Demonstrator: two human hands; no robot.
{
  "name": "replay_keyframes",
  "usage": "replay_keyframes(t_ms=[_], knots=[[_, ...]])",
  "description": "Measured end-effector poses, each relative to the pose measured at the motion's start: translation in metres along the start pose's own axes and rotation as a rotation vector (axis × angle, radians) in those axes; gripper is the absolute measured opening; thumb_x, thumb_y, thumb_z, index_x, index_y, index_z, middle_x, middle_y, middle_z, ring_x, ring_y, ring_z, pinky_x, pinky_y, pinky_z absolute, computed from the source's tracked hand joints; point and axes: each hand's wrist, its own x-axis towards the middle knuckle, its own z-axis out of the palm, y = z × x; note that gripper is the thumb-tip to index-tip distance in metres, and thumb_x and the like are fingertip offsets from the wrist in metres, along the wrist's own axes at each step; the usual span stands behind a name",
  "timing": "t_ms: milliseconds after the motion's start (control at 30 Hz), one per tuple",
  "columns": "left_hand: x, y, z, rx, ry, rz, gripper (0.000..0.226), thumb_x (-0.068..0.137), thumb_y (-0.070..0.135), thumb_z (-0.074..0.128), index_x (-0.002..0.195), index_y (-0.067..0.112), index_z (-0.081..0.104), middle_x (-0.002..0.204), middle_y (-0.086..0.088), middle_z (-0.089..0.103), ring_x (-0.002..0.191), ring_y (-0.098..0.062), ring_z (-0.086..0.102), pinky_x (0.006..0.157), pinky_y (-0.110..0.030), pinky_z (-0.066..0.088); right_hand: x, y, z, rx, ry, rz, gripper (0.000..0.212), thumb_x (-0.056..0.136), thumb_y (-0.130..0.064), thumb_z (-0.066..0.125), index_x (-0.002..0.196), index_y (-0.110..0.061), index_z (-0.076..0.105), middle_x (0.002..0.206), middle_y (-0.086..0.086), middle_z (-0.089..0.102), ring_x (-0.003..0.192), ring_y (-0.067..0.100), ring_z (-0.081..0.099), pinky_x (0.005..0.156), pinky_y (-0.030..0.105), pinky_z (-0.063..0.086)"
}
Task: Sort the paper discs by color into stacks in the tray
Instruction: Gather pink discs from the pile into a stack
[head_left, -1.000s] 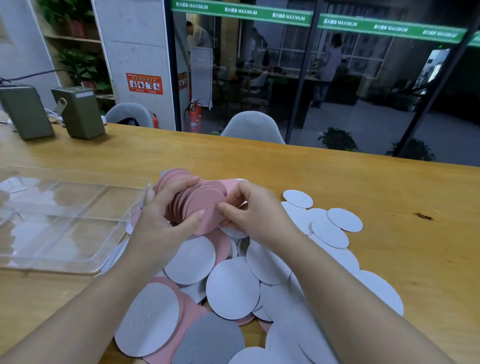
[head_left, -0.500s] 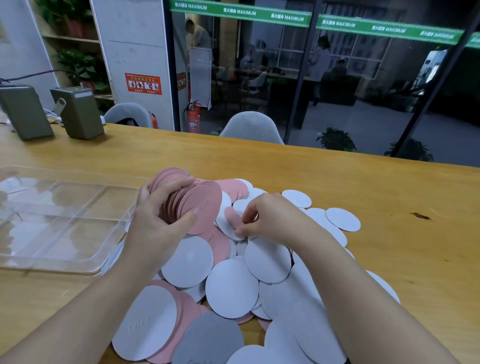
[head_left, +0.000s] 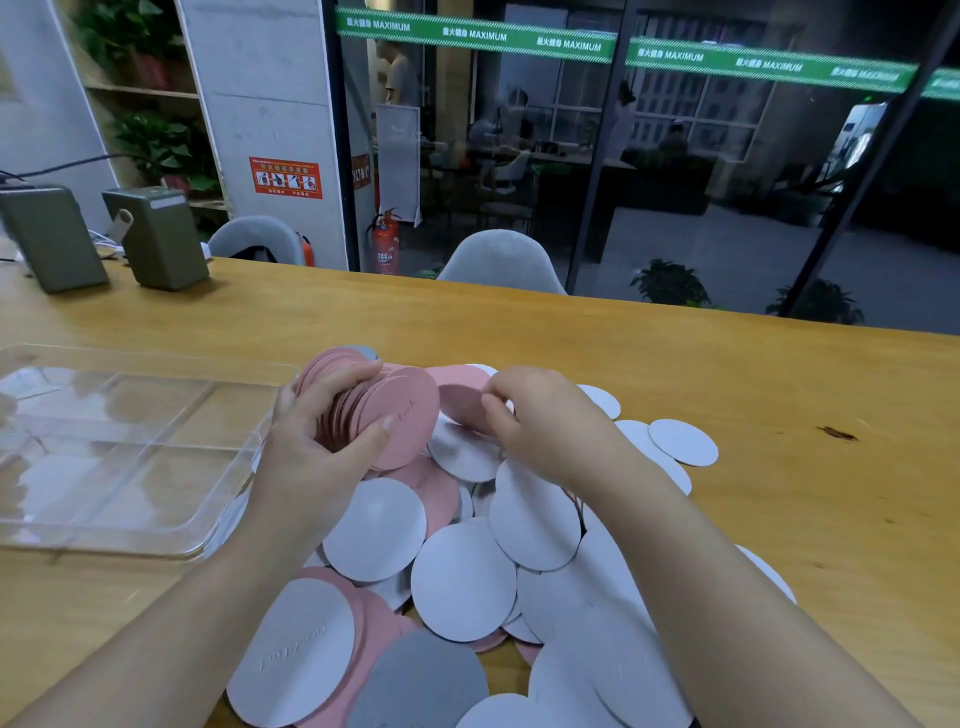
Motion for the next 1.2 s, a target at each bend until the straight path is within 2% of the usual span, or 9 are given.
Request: replay_keyframes(t_ms=[100, 200, 333, 467, 567, 700, 867, 967, 1200], knots=[[0.002, -0.004, 0.0, -0.076, 0.026, -0.051, 0.04, 0.069, 0.031, 0.072, 0.097, 0.058, 0.062, 0.124, 0.003, 0.053, 0.115, -0.011, 0.054, 0.088, -0.032, 0.053, 0.002, -0.001, -0.005, 0.166, 0.01, 0.038, 0.023, 0.101, -0.02, 0.032, 0.094, -0.011, 0.052, 0.102, 0.004, 0.056, 0.093, 0.022, 0.05, 0.083, 0.038, 0.042], [0.005, -0.007, -0.002, -0.176, 0.065, -0.123, 0.039, 0.068, 0.034, 0.07, 0.103, 0.049, 0.064, 0.125, 0.003, 0.054, 0.113, -0.02, 0.058, 0.073, -0.037, 0.058, 0.0, 0.0, -0.006, 0.276, 0.037, 0.048, 0.019, 0.101, -0.019, 0.03, 0.091, -0.017, 0.046, 0.097, -0.001, 0.05, 0.084, 0.014, 0.046, 0.073, 0.029, 0.038], [0.008, -0.008, -0.005, -0.236, 0.103, -0.124, 0.036, 0.072, 0.027, 0.075, 0.101, 0.045, 0.066, 0.12, 0.01, 0.056, 0.112, -0.022, 0.059, 0.087, -0.052, 0.053, 0.0, 0.0, -0.002, 0.367, 0.1, 0.081, 0.021, 0.101, -0.018, 0.029, 0.095, -0.011, 0.048, 0.092, -0.003, 0.047, 0.083, 0.015, 0.044, 0.07, 0.027, 0.034], [0.011, -0.005, -0.008, -0.265, 0.068, -0.129, 0.041, 0.068, 0.032, 0.08, 0.103, 0.047, 0.065, 0.127, 0.003, 0.052, 0.114, -0.023, 0.059, 0.077, -0.046, 0.058, -0.001, -0.011, 0.006, 0.502, 0.06, 0.071, 0.016, 0.098, -0.013, 0.037, 0.093, -0.018, 0.051, 0.087, -0.002, 0.055, 0.076, 0.014, 0.053, 0.072, 0.032, 0.051], [0.01, -0.003, -0.007, -0.199, 0.013, -0.075, 0.048, 0.061, 0.05, 0.074, 0.107, 0.051, 0.062, 0.127, 0.003, 0.054, 0.118, -0.018, 0.055, 0.094, -0.05, 0.049, -0.004, -0.022, 0.012, 0.588, 0.107, 0.055, 0.022, 0.095, -0.009, 0.044, 0.082, -0.025, 0.052, 0.078, -0.003, 0.062, 0.066, 0.011, 0.058, 0.072, 0.031, 0.053], [0.01, -0.003, -0.006, -0.184, -0.037, -0.06, 0.052, 0.059, 0.05, 0.073, 0.109, 0.049, 0.062, 0.127, 0.002, 0.052, 0.118, -0.019, 0.054, 0.093, -0.056, 0.047, -0.007, -0.025, 0.017, 0.605, 0.137, 0.031, 0.028, 0.092, -0.008, 0.052, 0.074, -0.029, 0.052, 0.067, -0.013, 0.061, 0.065, 0.01, 0.06, 0.07, 0.03, 0.05], [0.01, 0.001, -0.011, -0.115, 0.006, 0.016, 0.045, 0.059, 0.043, 0.069, 0.103, 0.052, 0.062, 0.125, -0.004, 0.052, 0.113, -0.011, 0.056, 0.098, -0.042, 0.048, -0.005, -0.019, 0.022, 0.585, 0.113, 0.022, 0.007, 0.087, -0.016, 0.064, 0.091, -0.022, 0.067, 0.078, -0.012, 0.064, 0.065, 0.002, 0.056, 0.067, 0.017, 0.046], [0.013, 0.002, -0.015, -0.086, 0.064, 0.011, 0.042, 0.059, 0.041, 0.068, 0.098, 0.055, 0.062, 0.124, -0.004, 0.054, 0.111, -0.008, 0.057, 0.096, -0.032, 0.047, -0.004, -0.019, 0.03, 0.37, 0.044, -0.022, 0.019, 0.085, -0.026, 0.066, 0.103, -0.021, 0.063, 0.085, -0.016, 0.055, 0.069, -0.001, 0.05, 0.063, 0.008, 0.037], [0.019, -0.001, -0.024, -0.212, 0.202, -0.068, 0.041, 0.081, 0.003, 0.068, 0.094, 0.042, 0.064, 0.128, -0.001, 0.049, 0.114, -0.018, 0.051, 0.053, -0.01, 0.05, -0.012, -0.027, 0.035, 0.233, -0.15, -0.141, 0.032, 0.092, -0.02, 0.051, 0.122, -0.03, 0.056, 0.103, -0.009, 0.041, 0.085, 0.001, 0.044, 0.074, 0.016, 0.035]])
